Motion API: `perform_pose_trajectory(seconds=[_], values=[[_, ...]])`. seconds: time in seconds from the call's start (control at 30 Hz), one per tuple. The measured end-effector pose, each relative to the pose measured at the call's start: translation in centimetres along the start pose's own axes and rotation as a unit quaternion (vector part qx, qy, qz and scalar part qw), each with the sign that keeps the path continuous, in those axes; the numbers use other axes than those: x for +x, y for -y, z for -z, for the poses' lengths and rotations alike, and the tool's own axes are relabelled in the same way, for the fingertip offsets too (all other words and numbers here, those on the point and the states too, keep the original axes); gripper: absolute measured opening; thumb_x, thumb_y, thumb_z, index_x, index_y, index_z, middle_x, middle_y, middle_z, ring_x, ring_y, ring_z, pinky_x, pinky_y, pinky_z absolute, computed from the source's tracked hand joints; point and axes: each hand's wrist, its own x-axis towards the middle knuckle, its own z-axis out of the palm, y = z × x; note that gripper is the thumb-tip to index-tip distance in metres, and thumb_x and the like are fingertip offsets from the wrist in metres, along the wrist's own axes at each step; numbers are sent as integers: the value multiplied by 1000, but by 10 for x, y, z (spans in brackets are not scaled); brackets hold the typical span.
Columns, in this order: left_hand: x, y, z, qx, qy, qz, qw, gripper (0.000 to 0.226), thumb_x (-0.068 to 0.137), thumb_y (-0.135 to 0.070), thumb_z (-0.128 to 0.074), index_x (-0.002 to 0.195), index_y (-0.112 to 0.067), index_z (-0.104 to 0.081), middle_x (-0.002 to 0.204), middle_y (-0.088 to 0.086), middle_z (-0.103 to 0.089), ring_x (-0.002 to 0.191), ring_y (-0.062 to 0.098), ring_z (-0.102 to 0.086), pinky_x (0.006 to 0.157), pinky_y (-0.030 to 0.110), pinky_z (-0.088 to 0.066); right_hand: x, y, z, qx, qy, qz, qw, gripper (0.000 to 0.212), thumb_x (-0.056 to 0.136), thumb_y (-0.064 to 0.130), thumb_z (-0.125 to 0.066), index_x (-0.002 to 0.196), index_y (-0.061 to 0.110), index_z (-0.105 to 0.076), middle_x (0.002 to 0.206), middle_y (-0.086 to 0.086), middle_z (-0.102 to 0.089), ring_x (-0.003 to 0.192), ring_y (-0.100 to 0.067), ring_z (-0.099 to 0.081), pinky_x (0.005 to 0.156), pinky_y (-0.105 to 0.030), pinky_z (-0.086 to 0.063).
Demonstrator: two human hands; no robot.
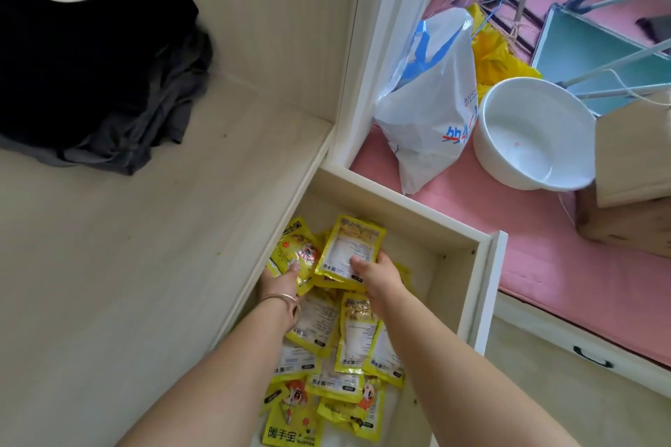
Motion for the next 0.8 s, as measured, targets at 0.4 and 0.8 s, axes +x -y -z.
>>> perform_pose_trajectory(seconds=[0.4,0.8], values=[[-56,-13,8,-21,-21,-37,999,64,86,7,-57,142,-14,-35,136,14,-51,107,26,-57,85,30,-49,-43,4,10,7,-56,33,998,51,94,-5,-39,140,16,-43,138,-6,-50,97,-17,-55,82,-32,-51],[-197,-43,68,-19,64,-144,987,17,88,-6,-59,100,-18,-61,74,-2,-62,60,4,-58,47,18,-42,-176,17,-6,-55,72,115,989,21,95,8,-48,112,10,-61,82,-1,-65,60,-13,-55,56,-24,-43]])
